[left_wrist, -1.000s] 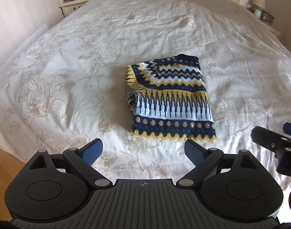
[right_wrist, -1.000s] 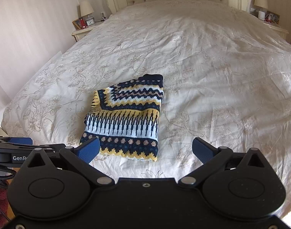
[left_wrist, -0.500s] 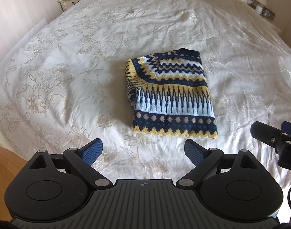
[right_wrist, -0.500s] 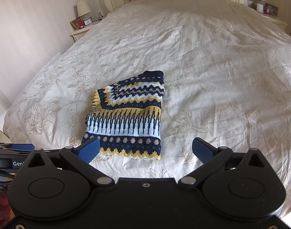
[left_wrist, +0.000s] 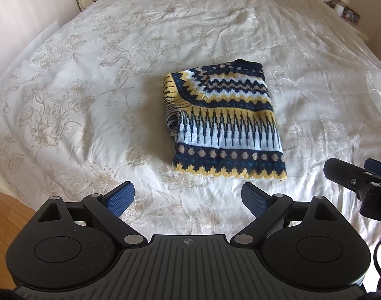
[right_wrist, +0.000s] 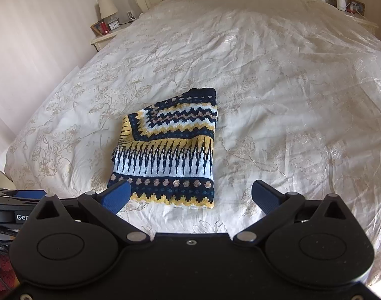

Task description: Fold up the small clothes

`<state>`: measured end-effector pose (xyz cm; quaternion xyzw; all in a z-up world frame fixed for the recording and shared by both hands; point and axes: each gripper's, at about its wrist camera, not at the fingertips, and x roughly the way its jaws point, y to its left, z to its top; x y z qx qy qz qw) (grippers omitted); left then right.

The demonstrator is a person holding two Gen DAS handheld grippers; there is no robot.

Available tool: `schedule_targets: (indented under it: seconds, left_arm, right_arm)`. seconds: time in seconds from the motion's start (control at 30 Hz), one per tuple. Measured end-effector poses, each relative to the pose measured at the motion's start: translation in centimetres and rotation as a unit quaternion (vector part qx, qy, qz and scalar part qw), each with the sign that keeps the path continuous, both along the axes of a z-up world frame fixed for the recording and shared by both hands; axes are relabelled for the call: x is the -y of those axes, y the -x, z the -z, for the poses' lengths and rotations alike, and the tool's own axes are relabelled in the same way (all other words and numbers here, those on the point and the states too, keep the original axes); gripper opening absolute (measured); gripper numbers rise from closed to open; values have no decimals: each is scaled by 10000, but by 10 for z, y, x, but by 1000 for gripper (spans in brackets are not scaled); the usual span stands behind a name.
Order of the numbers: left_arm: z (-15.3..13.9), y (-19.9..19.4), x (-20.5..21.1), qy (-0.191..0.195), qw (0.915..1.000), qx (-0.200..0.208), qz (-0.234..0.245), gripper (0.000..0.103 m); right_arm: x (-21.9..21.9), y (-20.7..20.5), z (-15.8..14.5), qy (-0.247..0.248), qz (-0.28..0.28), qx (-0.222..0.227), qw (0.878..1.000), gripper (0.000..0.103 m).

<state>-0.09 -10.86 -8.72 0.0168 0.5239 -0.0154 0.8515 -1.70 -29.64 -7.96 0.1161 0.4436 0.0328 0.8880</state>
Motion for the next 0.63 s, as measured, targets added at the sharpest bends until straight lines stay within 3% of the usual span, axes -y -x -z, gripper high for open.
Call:
schedule_targets:
  seconds: [0.63]
  left_arm:
    - [8,-13,1,-15,10000,-80,24,93]
  right_arm:
    - [-1,-14,12,-67,-13,-208,9998,102]
